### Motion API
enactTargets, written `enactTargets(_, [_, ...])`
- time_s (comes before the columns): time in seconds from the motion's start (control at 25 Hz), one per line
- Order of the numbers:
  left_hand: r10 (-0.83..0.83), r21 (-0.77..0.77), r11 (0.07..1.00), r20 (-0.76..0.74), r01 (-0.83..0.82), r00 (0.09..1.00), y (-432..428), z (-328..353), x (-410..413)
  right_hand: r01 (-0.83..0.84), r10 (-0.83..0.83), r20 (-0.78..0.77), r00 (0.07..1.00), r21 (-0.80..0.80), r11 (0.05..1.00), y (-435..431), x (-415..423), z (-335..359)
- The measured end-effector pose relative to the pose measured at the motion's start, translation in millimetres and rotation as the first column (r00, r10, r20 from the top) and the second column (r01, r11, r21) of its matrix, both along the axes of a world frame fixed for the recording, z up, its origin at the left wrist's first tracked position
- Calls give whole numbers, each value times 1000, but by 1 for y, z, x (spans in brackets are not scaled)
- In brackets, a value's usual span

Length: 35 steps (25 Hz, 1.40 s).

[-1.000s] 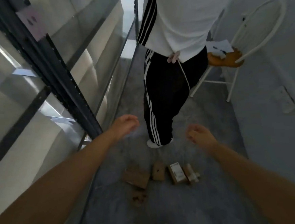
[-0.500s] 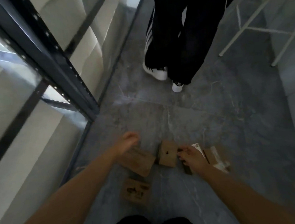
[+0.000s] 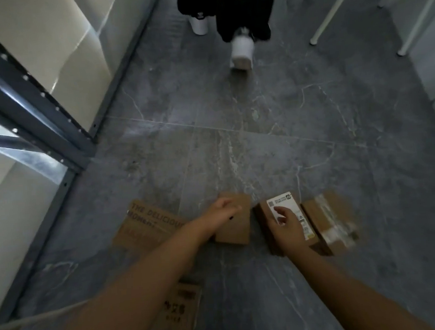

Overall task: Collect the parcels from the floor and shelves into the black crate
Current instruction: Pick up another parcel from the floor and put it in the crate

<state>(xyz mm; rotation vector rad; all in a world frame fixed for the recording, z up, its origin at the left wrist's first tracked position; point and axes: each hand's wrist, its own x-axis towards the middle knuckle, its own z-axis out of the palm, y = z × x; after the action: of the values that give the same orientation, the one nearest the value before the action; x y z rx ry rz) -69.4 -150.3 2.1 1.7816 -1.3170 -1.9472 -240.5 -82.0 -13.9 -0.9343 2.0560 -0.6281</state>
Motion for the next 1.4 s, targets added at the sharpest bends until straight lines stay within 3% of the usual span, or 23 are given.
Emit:
enactTargets(0.16, [-83,103,991,-24,85,996,15,-13,-40,103,-96,-150,984,39,994,18,-37,-8])
enactTargets(0.36, [-200,196,950,-209,242,957,41,-27,-83,-8,53,-266,963,165,986,21,-55,-15])
enactTargets(0.52, [-243,232,934,-144,271,959,52,-41,-84,8,74,-303,950,260,966,32,-41,-20])
enactTargets(0.68, [-251,234,928,-180,290,951,51,-46,-83,69,40,-339,940,305,950,32,-37,-27])
enactTargets(0.84, [-245,254,924,-184,287,952,53,-46,-82,133,-84,-157,984,335,933,20,-53,-26])
enactTargets(1.0, [-170,284,934,-183,218,968,56,-39,-74,10,2,-27,1000,419,908,30,-61,-20])
enactTargets(1.24, [-135,172,968,-252,182,958,47,4,-67,294,-328,144,934,214,931,31,-45,6])
enactTargets(1.4, [63,83,996,-277,-41,959,12,95,-59,390,-390,229,892,49,920,-7,-29,99])
